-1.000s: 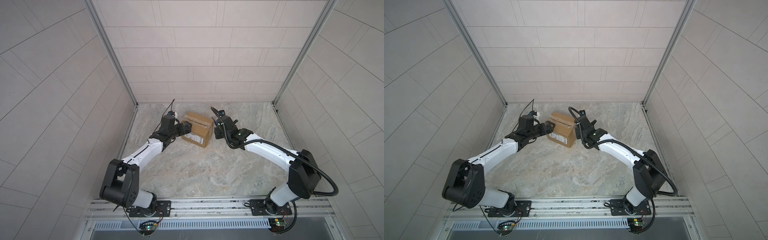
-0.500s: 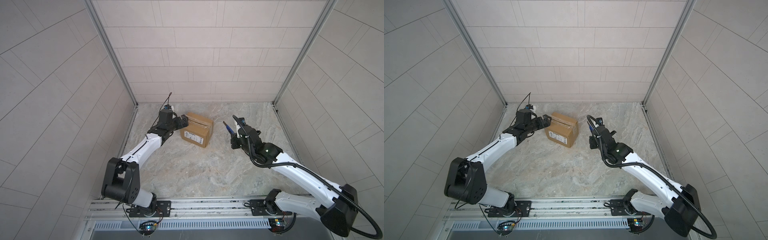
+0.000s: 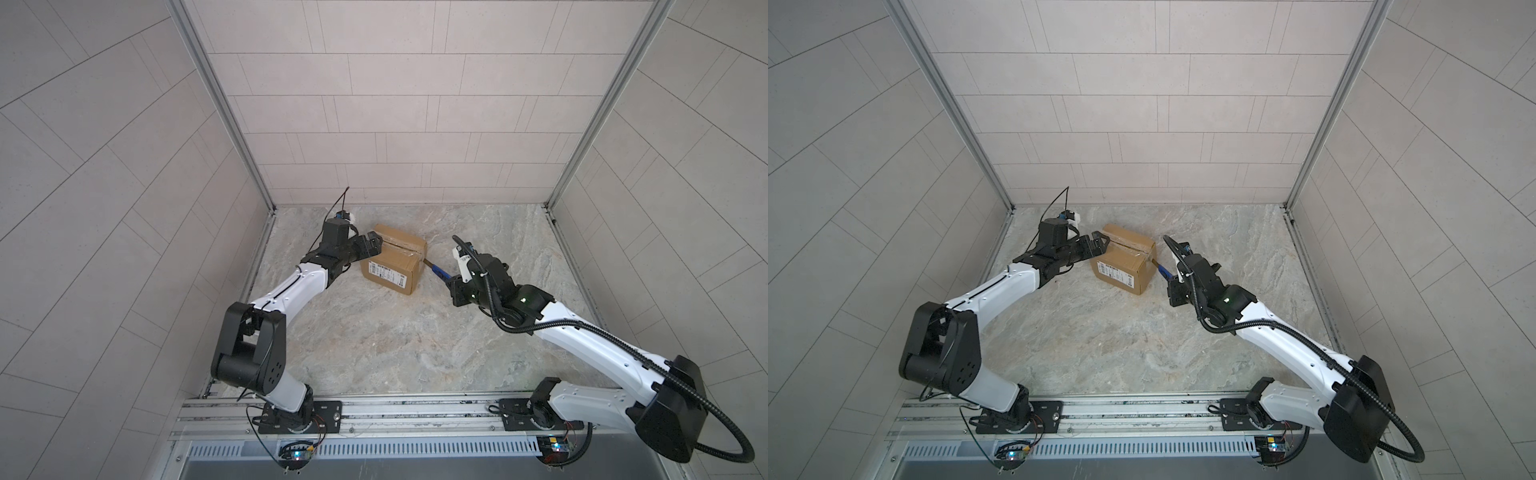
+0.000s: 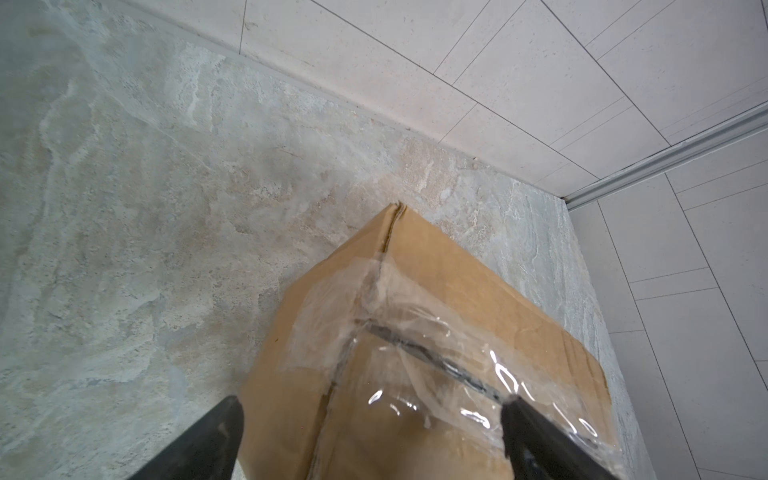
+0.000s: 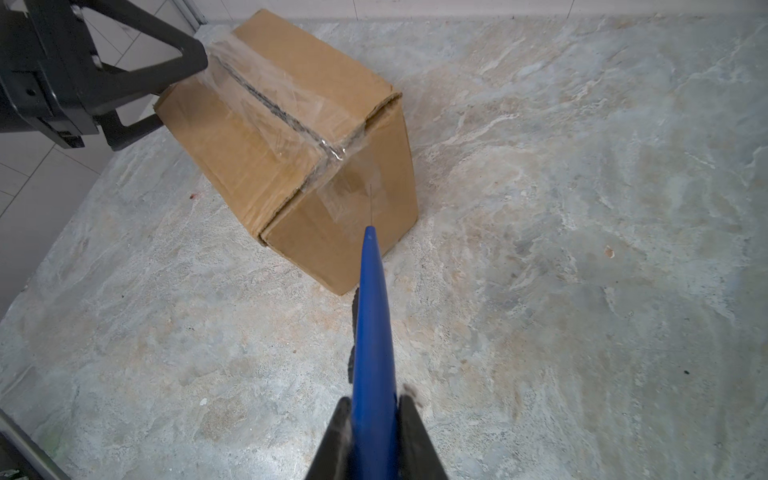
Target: Unpack the express box
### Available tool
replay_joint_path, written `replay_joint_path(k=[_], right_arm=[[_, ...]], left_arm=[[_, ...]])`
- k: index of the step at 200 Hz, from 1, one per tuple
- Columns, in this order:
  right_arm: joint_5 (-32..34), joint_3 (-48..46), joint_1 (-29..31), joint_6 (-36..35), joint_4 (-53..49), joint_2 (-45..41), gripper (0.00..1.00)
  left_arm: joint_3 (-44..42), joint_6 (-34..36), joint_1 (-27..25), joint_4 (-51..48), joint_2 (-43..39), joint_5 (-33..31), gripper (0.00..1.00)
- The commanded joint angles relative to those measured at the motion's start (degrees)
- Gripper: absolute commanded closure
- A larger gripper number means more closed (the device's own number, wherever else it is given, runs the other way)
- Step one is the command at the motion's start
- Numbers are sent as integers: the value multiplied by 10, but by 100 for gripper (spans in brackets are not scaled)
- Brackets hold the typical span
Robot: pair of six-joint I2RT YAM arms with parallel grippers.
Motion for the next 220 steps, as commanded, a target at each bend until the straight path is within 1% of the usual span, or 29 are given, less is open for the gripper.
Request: replay_joint_path(k=[1,60,89,113,132,154,172,190,220], right_arm=[[5,27,2,-10,26,11,100],[40,85,-12,-50,23,75,100],[49,102,-34,-63,15,102,100],[66,114,-42,-79,7,112,100],[69,116,-44,-80,7,112,100],[70,122,-44,-83,13,120,100],[69,132,-44,-87,19,132,100],[55,142,-44,-90,32,144,100],[28,162,-43,-97,46,172,100]], left_arm=[[-28,-11,-5,26,-20,24,0],[-79,-33,-42,59,-62,24,0],[-89,-33,-38,41,-105,-3,0],[-85,-26,-26,18,-127,-24,0],[-75,-26,-8,14,-116,-30,0],[-48,-22,7,25,-78,-25,0],[-21,-20,7,27,-47,-2,0],[-27,-35,6,54,-35,20,0],[-55,-43,-3,73,-44,24,0]])
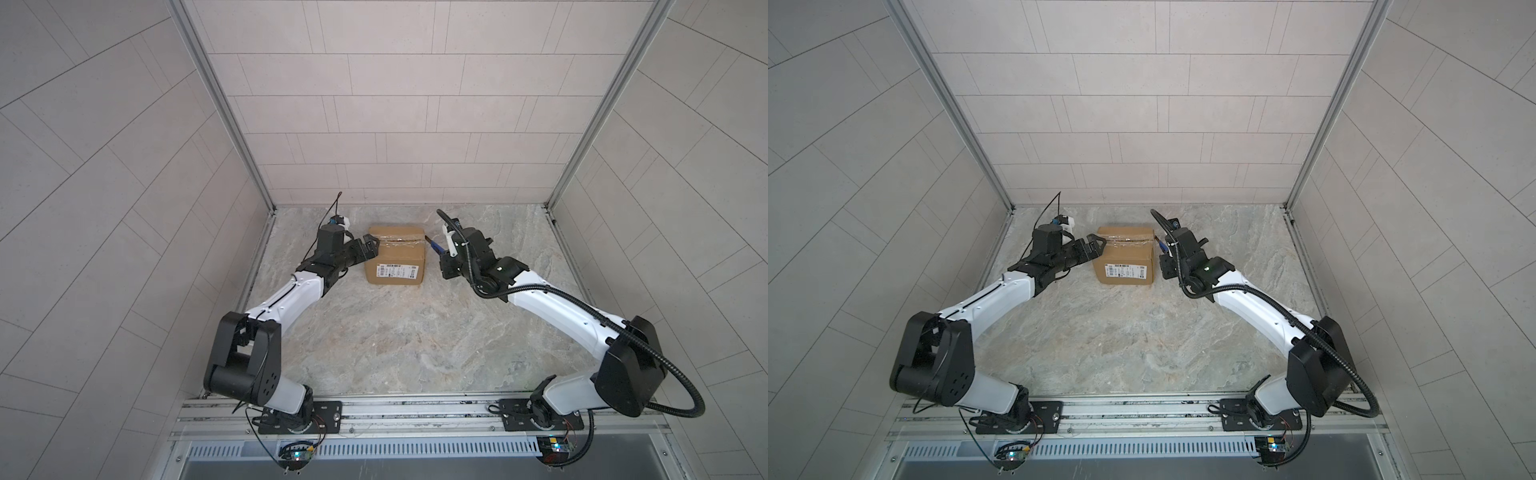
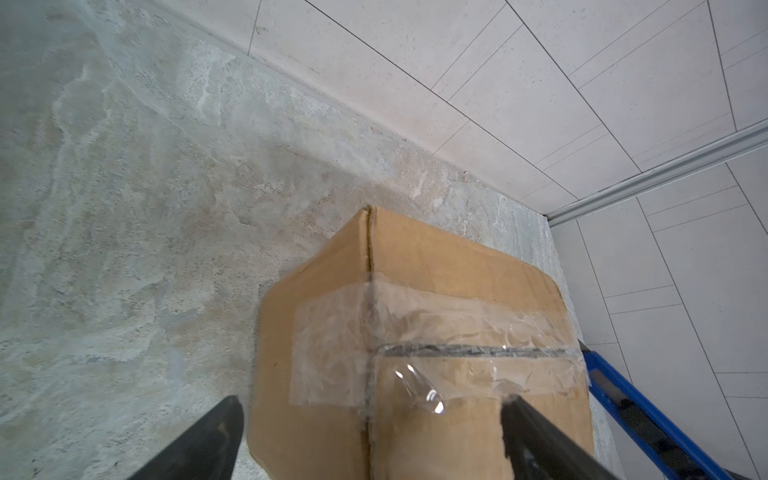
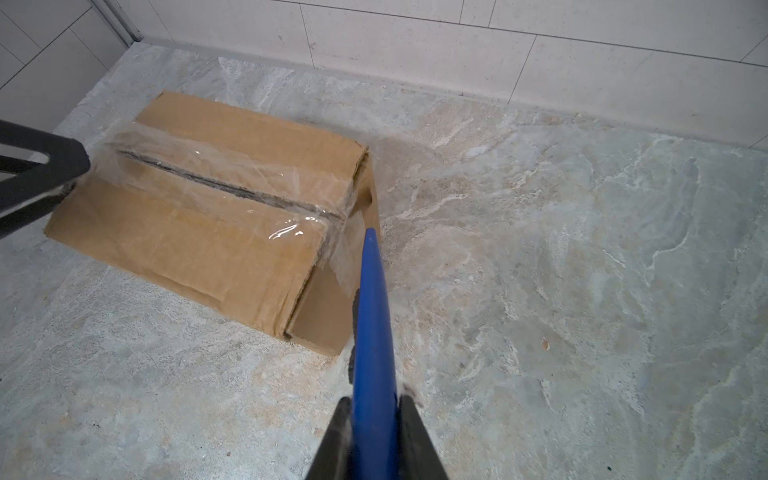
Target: Unpack the express box
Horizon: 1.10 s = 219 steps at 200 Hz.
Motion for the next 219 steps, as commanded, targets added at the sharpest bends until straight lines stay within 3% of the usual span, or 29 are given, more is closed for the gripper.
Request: replay_joint_path(k=[1,75,115,142,169,219], right_arm=[[-22,25,-1,-14,25,19,100],[-46,120,-18,-48,12,116,100],[-15,169,-39,-59,-13,136,100],[21,145,-57,-51,-26,100,100],[53,82,-56,-38,-38,35,100],[79,-70,-47,35,-69,-129,100]], left_arm=[[-16,-8,-9,33,-9,16,0],[-121,-86,-91,143,-46,8,0],[-136,-95,-125,128,-105,-19,0],[-123,-44,-107,48,-152,-68,0],[-115,-37,-31,45,-151,-28,0],[-18,2,15,46,-35,-16,0]])
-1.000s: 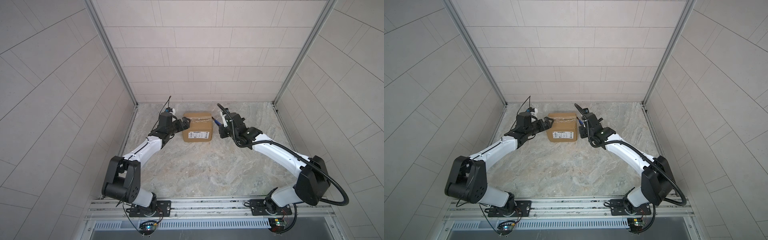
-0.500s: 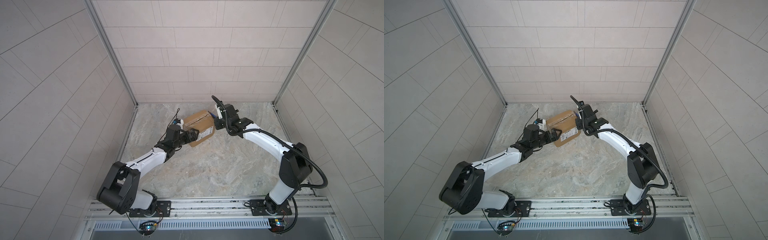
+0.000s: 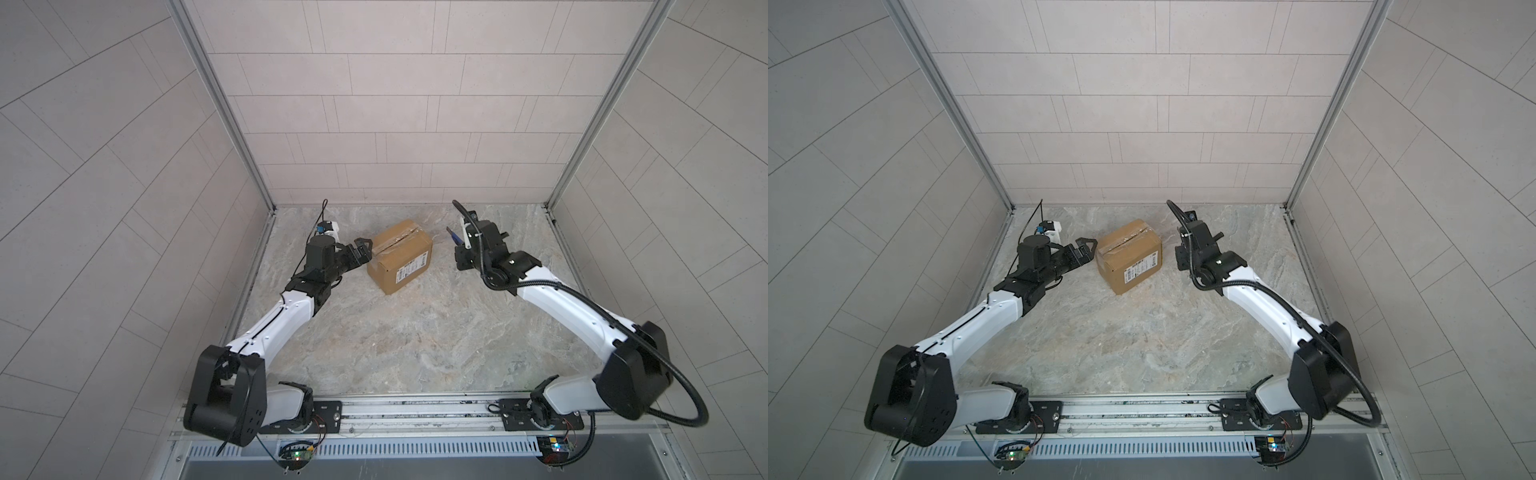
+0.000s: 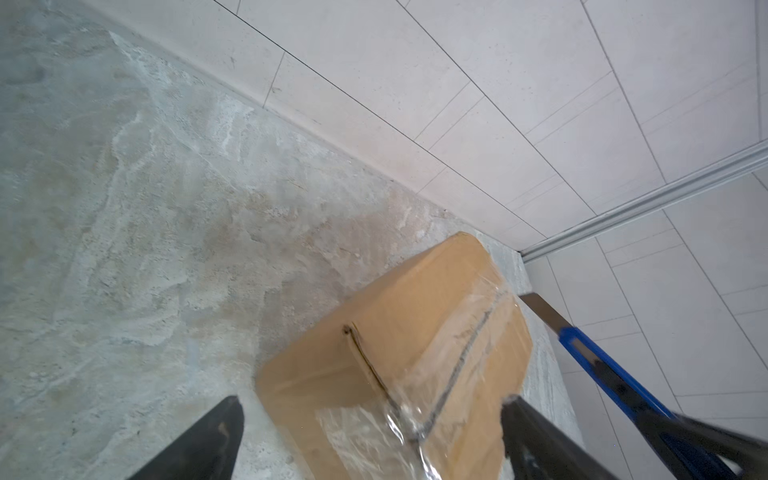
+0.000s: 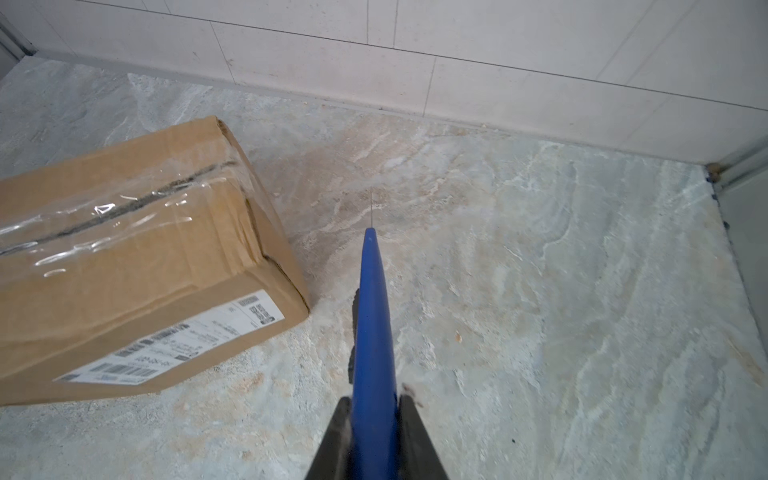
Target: Unpack the express box
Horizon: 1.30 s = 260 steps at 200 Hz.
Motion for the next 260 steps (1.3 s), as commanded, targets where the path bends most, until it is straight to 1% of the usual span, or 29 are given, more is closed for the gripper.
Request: replay_joint_path(k=[1,18,32,50,73,113,135,175,206,217,218,225,241,260], right_arm=[[24,-45,8,44,-30,-71,100],[7,-70,17,58,-47,-111,100],[-16,-80,27,66,-48,-128,100],[-32,-81,42,69,-43,-128,100],[-65,-78,50,81,-7,-112,100],[-78,-44,58,69,20,-52,100],[-67,-27,56,56,26,-29,100],[-56,1,52,27,23,9,100],[-55,18,40,11,21,32,100],[-55,24,33,7,19,37,100],[-55,24,33,6,19,37,100],[-54,27,29,3,16,39,100],[-43,37,23,-7,3,38,100],[-25,48,14,-20,-16,28,100]], left_arm=[[49,27,8,4,49,18,0],[81,35,8,6,90,23,0],[103,32,8,13,121,45,0],[108,17,4,36,143,65,0],[95,12,-11,52,143,71,0],[50,2,-33,73,118,77,0],[14,-20,-46,100,96,86,0],[-42,-58,-103,141,53,83,0],[-77,-81,-146,161,20,53,0],[-86,-91,-148,171,11,49,0],[-86,-91,-157,171,10,49,0],[-88,-92,-170,171,4,46,0],[-88,-86,-172,151,-13,33,0],[-68,-47,-171,75,-34,-12,0]])
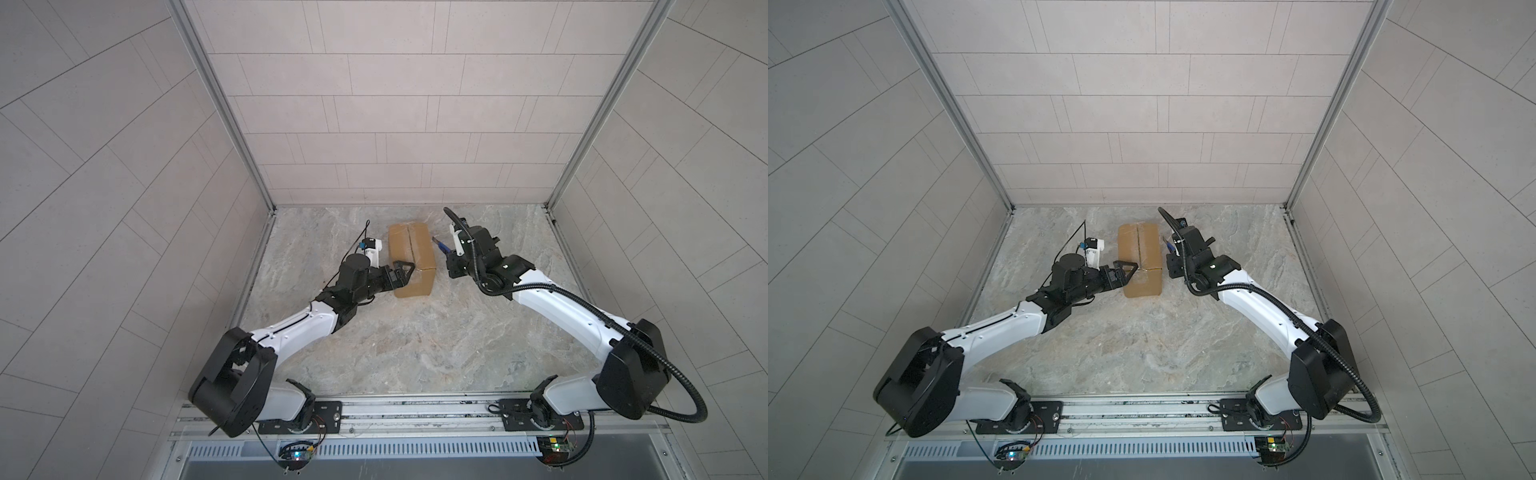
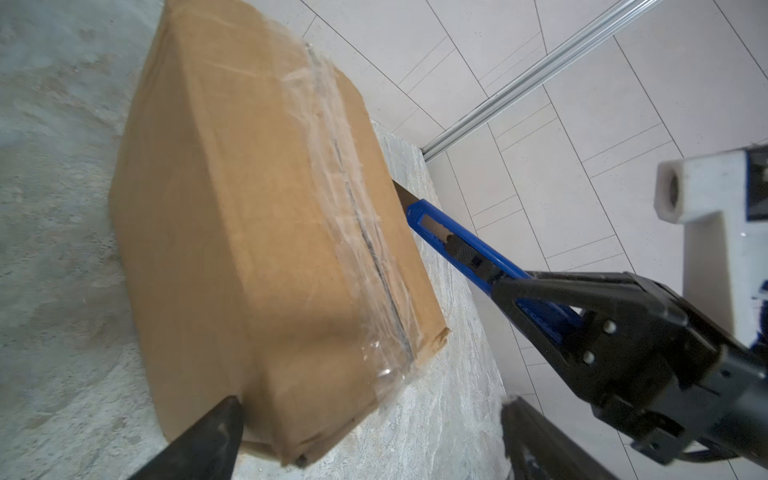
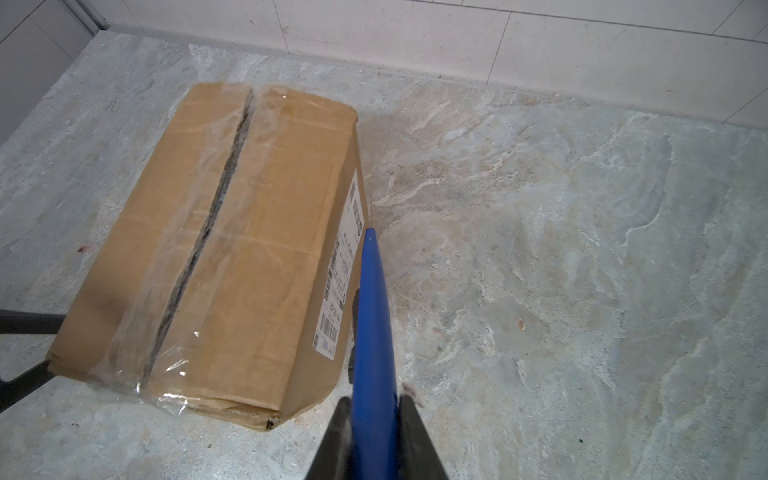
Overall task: Unpack the express box
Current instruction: 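Brace the box with the left gripper while the right brings the knife to the seam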
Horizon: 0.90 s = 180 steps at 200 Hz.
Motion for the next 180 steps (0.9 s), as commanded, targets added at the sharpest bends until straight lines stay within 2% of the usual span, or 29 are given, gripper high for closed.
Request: replay_joint_path(k=[1,25,51,105,138,180], right_arm=[[29,24,-10,-25,-21,-14,100],[47,38,-16,-38,-50,-39,100],[40,67,-5,-41,-82,-60,100],[50,140,75,-39,-137,-45,100],[69,176,116,-34,-165,-10,100],[85,186,122,-46,-168,14,100]], left_arm=[[17,33,0,-58,-32,-55,0],[60,86,2,-153,-34,-101,0],[84,109,15,-167,-14,-101,0],[139,151,15,-192,64,-106,0],[160,152,15,-198,98,-103,0],[148,108,0,-157,106,-85,0]])
